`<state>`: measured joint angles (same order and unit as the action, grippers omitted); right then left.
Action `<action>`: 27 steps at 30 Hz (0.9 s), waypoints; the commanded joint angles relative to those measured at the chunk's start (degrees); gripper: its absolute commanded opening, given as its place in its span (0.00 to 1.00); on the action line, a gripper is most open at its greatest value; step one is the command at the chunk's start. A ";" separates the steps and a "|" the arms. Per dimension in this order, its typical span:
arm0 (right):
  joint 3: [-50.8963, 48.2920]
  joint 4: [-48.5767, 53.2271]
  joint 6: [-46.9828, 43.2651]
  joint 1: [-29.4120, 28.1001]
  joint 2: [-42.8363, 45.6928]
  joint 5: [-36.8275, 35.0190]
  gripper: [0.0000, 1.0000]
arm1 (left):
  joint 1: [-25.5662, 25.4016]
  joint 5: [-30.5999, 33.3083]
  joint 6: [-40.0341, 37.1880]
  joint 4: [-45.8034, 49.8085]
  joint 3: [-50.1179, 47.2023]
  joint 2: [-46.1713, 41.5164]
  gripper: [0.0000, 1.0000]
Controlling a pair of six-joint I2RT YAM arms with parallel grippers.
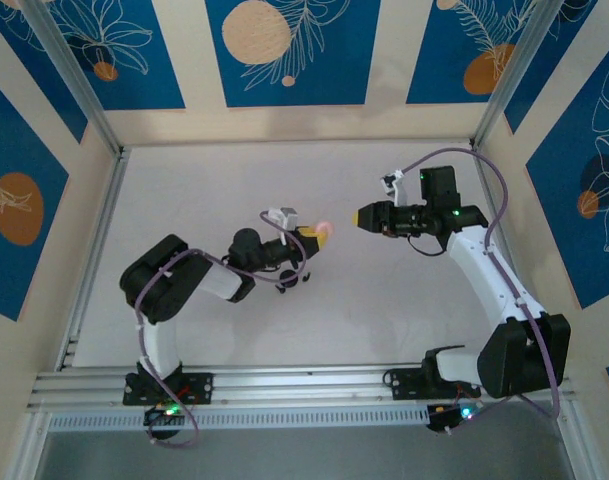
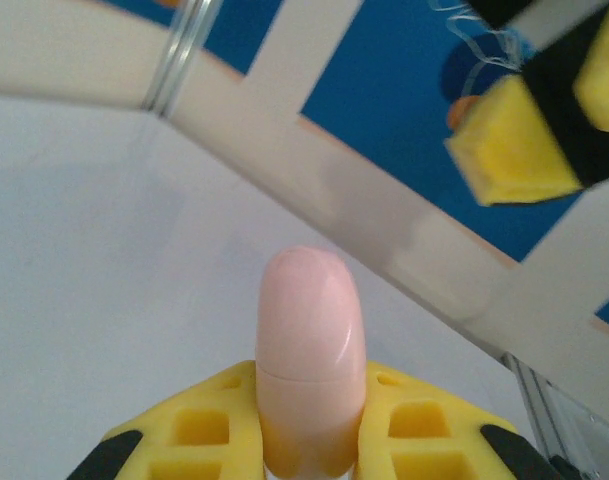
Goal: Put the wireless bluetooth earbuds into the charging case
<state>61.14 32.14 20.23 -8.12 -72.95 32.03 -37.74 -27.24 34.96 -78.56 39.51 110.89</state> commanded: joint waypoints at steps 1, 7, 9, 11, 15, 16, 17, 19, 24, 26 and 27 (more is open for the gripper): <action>-1.71 0.13 3.52 0.40 1.58 -3.27 0.44 | 0.27 5.52 10.40 -1.88 2.09 3.42 0.05; -3.00 -1.77 4.95 0.46 0.88 -3.22 0.44 | -0.06 8.40 17.49 1.27 3.88 6.76 0.02; -3.30 -2.29 5.34 0.39 0.54 -3.19 0.44 | -0.14 9.67 19.11 4.68 4.21 6.35 0.02; -3.40 -2.58 5.48 0.39 0.20 -3.19 0.44 | -0.20 10.57 21.66 8.61 4.72 5.73 0.02; -3.79 -3.32 6.13 0.39 0.05 -3.72 0.44 | -0.32 10.60 27.41 18.66 7.37 4.68 0.00; -3.92 -3.63 6.37 0.39 0.03 -3.88 0.45 | -0.51 10.42 28.13 21.26 8.24 4.52 0.01; -4.01 -3.78 6.55 0.44 0.07 -4.05 0.44 | -0.70 10.33 28.65 23.59 9.05 4.35 0.00; -4.14 -4.20 6.76 0.39 0.00 -4.14 0.44 | -0.98 10.24 29.51 29.97 11.36 4.13 0.01; -4.28 -4.05 6.95 0.42 0.78 -4.47 0.44 | -1.55 9.35 29.38 43.46 17.54 5.12 0.04; -4.28 -3.76 6.79 0.53 1.14 -4.93 0.44 | -1.64 8.82 29.38 47.12 19.54 6.01 0.05; -4.30 -3.62 6.62 0.47 1.21 -5.10 0.44 | -1.63 8.47 29.26 48.94 20.45 6.34 0.05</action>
<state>57.36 28.05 26.59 -7.86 -72.90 27.29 -38.83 -17.61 63.51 -38.52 57.12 117.12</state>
